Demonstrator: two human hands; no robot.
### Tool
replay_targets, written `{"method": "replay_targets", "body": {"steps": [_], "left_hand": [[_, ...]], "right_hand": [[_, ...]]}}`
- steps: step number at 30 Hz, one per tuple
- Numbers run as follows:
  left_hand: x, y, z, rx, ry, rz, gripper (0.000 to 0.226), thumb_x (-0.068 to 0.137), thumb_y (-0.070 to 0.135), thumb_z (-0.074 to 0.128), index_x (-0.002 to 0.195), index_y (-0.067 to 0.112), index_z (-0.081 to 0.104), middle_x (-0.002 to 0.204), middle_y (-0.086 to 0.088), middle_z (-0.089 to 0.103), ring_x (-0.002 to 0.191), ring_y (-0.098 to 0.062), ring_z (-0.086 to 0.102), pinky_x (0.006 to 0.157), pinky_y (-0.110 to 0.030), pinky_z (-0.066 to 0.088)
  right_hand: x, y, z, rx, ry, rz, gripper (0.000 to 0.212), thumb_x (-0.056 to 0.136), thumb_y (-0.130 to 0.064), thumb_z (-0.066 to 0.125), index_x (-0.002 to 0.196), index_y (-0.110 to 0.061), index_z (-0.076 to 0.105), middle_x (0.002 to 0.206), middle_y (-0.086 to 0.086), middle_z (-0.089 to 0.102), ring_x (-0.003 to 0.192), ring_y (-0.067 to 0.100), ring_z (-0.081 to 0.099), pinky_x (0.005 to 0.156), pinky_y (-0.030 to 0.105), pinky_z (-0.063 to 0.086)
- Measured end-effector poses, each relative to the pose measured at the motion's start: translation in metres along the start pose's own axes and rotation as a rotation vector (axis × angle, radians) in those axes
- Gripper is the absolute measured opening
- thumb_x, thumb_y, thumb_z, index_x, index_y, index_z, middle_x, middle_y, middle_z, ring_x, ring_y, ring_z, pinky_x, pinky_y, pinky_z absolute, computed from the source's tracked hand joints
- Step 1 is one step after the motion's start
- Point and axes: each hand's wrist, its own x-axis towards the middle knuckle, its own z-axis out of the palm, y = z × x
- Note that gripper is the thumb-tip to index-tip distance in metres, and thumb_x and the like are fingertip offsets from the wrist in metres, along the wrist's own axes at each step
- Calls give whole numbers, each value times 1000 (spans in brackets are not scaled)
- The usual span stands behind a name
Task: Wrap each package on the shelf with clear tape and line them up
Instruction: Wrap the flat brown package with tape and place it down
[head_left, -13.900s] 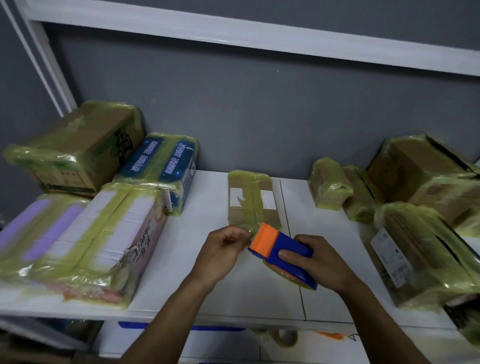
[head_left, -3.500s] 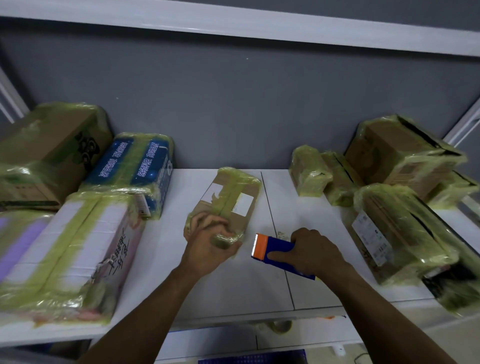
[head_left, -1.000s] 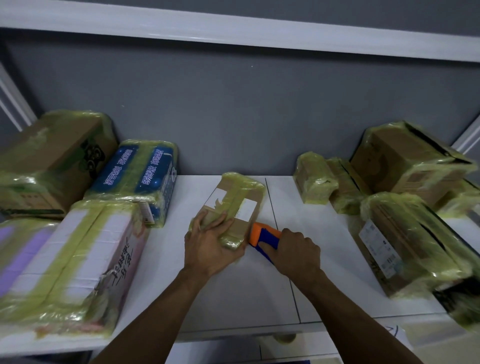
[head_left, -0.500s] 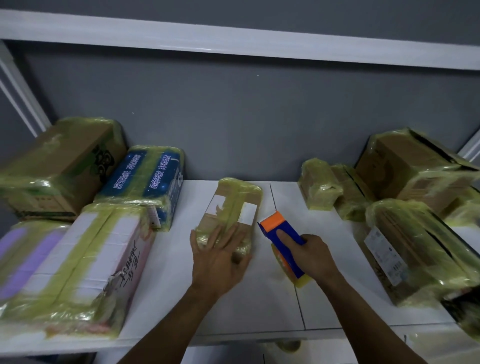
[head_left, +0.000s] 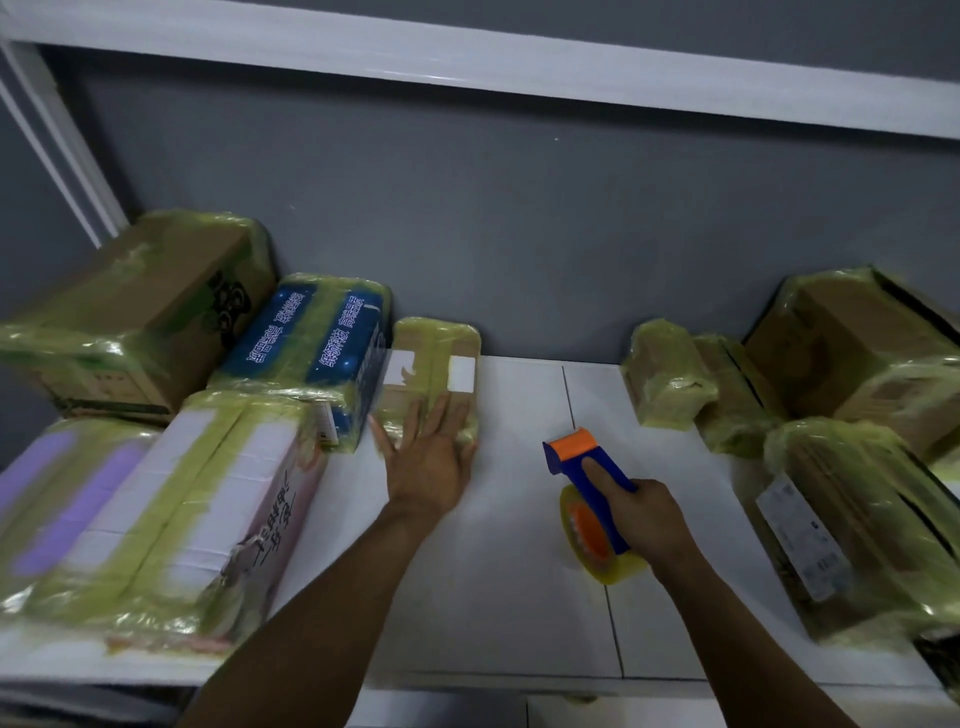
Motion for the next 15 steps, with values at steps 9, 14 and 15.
{"method": "replay_targets", "body": {"steps": [9, 14, 15], "left_hand": [[38, -20, 3, -1, -12, -19, 62, 99, 45, 43, 158, 32, 27, 167, 8, 19, 156, -28, -2, 116, -61, -21], [36, 6, 3, 51, 24, -77, 69, 98, 35, 45, 160, 25, 16, 171, -1, 1, 153, -32, -21, 116, -62, -19], [35, 16, 1, 41, 40, -40, 69, 100, 33, 47, 160, 25, 15, 171, -3, -2, 153, -31, -23, 118, -60, -17]], "right_hand": [[2, -1, 2, 23, 17, 33, 60, 85, -67, 66, 60, -14, 54, 45, -4, 54, 40, 11, 53, 49, 24, 41], [-8, 3, -5, 104, -8, 12, 58, 87, -65, 65, 63, -14, 54, 55, 3, 58, 51, 19, 57, 57, 29, 44], [-10, 3, -6, 128, -13, 12, 58, 87, -65, 66, 65, -13, 54, 57, 5, 59, 54, 21, 58, 58, 29, 44]]}}
